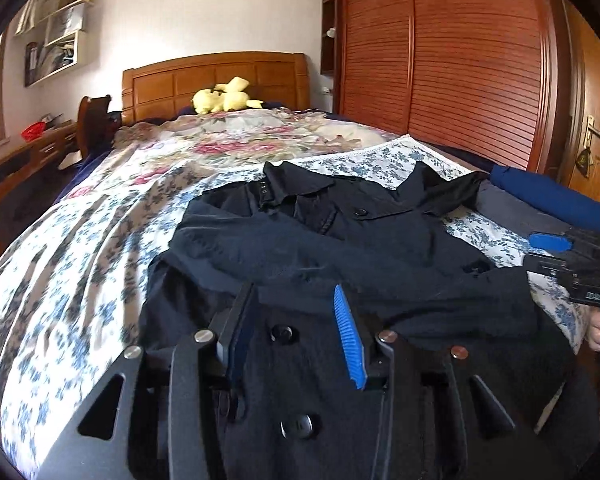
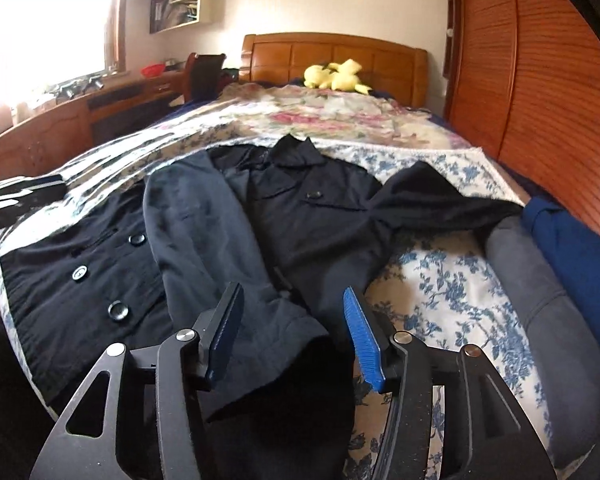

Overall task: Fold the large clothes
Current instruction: 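Move the open right tool to the other coat sleeve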

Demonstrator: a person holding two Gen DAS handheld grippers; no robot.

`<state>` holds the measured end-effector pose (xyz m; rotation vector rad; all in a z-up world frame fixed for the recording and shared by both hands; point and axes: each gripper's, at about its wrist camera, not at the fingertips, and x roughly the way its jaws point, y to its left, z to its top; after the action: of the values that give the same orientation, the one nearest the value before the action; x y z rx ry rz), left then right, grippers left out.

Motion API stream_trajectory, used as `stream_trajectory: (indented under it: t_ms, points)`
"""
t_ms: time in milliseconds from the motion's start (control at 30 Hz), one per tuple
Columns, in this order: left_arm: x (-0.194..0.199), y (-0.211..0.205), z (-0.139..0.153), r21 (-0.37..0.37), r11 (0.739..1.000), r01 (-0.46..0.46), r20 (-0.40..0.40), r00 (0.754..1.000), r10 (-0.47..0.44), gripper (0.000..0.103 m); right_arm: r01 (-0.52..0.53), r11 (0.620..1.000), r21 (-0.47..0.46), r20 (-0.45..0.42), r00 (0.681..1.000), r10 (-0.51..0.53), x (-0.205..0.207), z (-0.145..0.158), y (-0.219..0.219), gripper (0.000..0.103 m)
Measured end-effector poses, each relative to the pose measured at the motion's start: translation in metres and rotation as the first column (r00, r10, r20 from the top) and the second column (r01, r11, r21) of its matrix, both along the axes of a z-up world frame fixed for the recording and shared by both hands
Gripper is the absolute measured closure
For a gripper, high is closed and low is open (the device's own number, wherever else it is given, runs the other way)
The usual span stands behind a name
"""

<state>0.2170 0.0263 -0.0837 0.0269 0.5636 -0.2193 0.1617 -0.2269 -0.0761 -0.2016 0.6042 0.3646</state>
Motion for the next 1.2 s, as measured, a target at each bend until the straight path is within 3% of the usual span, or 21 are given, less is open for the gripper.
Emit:
stream_trajectory:
  t_ms: [233,567,633,933,1200]
  points:
    - [0.027,-0.009,-0.014,0.02,1.0,0.007,0.014,1.0,-0.007,0.065,-0.064,0.998,0.016,-0.069,0.995,0.065,0.013,-0.008,0.023,0.049]
    - [0.033,-0.017,-0.037,0.041,0.999,-0.013,-0.002,1.0,0.013,0.065,-0.109,0.991,-0.076,-0.231,0.969,0.089,0.04,-0.073,0.05,0.049]
    - [0.03,-0.018,-0.036,0.044,0.999,-0.022,0.008,1.0,0.022,0.065,-0.107,0.992,-0.07,-0.232,0.969,0.088,0.04,-0.08,0.049,0.049]
    - [0.025,-0.021,-0.039,0.036,0.999,-0.018,0.026,1.0,0.017,0.065,-0.091,0.995,-0.05,-0.227,0.971,0.078,0.036,-0.076,0.043,0.049]
    - [0.022,-0.021,-0.039,0.019,1.0,-0.015,0.03,0.999,0.015,0.065,-0.081,0.996,-0.024,-0.166,0.983,0.076,0.026,-0.031,0.027,0.049]
